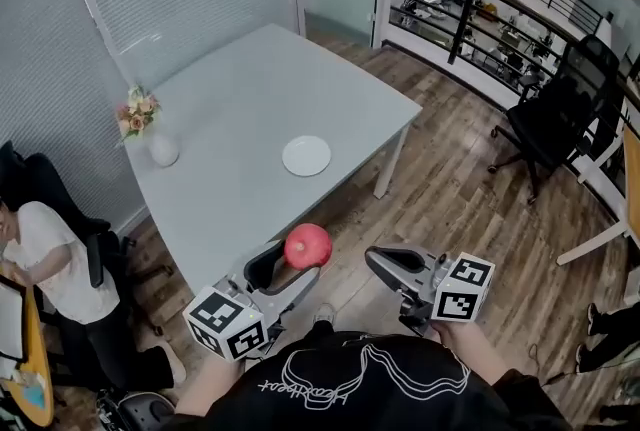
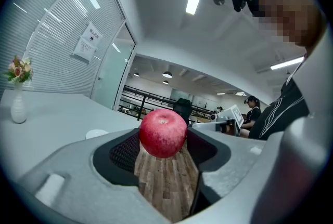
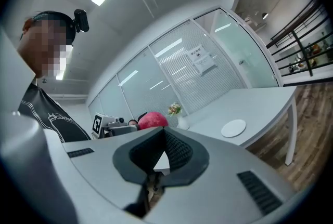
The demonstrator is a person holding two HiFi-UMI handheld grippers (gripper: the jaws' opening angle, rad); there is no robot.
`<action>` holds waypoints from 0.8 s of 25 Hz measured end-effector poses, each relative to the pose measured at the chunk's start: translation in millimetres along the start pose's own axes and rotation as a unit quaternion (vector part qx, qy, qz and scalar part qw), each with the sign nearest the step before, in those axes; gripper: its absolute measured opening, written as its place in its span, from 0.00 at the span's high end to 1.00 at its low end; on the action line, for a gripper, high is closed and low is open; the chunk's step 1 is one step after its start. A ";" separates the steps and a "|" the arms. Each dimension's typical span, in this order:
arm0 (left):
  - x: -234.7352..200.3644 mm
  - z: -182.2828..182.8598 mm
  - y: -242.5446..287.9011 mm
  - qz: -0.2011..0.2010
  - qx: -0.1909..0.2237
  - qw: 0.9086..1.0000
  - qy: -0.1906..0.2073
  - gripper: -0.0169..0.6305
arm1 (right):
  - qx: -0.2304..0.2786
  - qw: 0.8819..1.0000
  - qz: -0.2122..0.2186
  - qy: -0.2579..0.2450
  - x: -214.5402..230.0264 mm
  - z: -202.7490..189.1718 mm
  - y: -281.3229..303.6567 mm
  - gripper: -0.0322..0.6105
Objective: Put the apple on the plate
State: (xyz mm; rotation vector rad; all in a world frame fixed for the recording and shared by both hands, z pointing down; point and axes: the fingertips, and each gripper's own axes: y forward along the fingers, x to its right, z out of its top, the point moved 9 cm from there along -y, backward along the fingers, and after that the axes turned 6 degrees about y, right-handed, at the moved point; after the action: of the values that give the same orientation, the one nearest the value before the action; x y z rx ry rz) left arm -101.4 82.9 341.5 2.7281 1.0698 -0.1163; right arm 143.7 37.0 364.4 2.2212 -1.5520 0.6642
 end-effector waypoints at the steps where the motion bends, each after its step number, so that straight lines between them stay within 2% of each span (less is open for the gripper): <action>1: -10.5 2.4 4.9 -0.004 -0.002 1.000 0.001 0.53 | 0.000 1.000 -0.003 -0.001 5.1 4.2 7.9 0.94; 13: -107.6 21.6 67.9 -0.051 -0.016 0.998 0.021 0.53 | 0.017 0.999 -0.047 0.008 65.7 37.3 68.8 0.94; 20: -150.2 14.8 96.7 -0.063 -0.024 0.998 0.016 0.53 | 0.025 0.997 -0.074 0.019 99.7 42.2 90.6 0.94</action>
State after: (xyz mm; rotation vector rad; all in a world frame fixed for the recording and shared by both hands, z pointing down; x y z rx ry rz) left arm -145.9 -89.1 365.3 2.6279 1.2380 -0.0645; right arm 94.9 -93.6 386.7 2.3193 -1.3501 0.7040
